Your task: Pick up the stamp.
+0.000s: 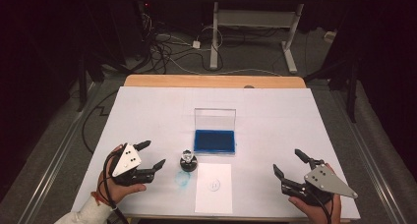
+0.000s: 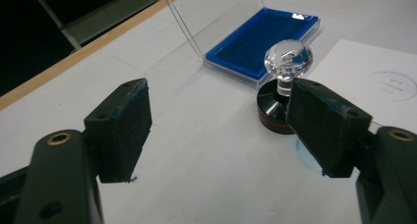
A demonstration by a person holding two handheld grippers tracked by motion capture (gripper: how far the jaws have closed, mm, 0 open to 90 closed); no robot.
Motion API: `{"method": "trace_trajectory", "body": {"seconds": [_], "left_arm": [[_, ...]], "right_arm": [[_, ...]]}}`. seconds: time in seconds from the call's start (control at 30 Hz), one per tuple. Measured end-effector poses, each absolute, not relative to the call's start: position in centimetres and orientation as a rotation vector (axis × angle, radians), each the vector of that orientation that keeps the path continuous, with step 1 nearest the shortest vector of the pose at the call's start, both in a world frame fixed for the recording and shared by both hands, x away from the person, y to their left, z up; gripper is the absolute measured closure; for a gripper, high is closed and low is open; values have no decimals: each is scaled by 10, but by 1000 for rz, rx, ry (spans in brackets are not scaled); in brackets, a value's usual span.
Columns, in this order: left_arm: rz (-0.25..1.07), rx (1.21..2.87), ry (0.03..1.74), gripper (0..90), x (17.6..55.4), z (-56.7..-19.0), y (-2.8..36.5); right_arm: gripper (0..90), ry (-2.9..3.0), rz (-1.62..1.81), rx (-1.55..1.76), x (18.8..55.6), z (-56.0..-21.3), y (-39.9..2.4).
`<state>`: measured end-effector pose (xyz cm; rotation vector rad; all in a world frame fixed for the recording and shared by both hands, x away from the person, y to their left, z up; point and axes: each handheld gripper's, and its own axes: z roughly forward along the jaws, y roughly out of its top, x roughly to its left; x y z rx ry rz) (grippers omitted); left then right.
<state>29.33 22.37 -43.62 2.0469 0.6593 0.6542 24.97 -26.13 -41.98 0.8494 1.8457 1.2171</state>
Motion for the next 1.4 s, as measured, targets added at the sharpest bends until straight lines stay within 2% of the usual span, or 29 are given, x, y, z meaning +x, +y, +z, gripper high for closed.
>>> {"method": "trace_trajectory", "body": {"seconds": [0.23,0.43,0.67,0.7,0.87,1.0,1.4], "left_arm": [[641,2069,664,251,293,-436,224],[550,2109,713,257,296,-433,225],[498,2203,748,245,304,-412,217],[473,2262,739,244,308,-403,216],[440,2303,728,242,312,-390,214],[442,2361,687,230,317,-387,200],[331,2561,575,243,347,-404,142]], "right_arm": [[230,1855,1198,842,250,-420,-259],[231,1883,1187,834,253,-423,-256],[233,1904,1174,847,257,-426,-255],[233,1907,1172,854,257,-426,-255],[240,1911,1154,847,257,-428,-253],[242,1905,1149,851,257,-428,-253],[264,1910,1099,873,258,-432,-253]]}}
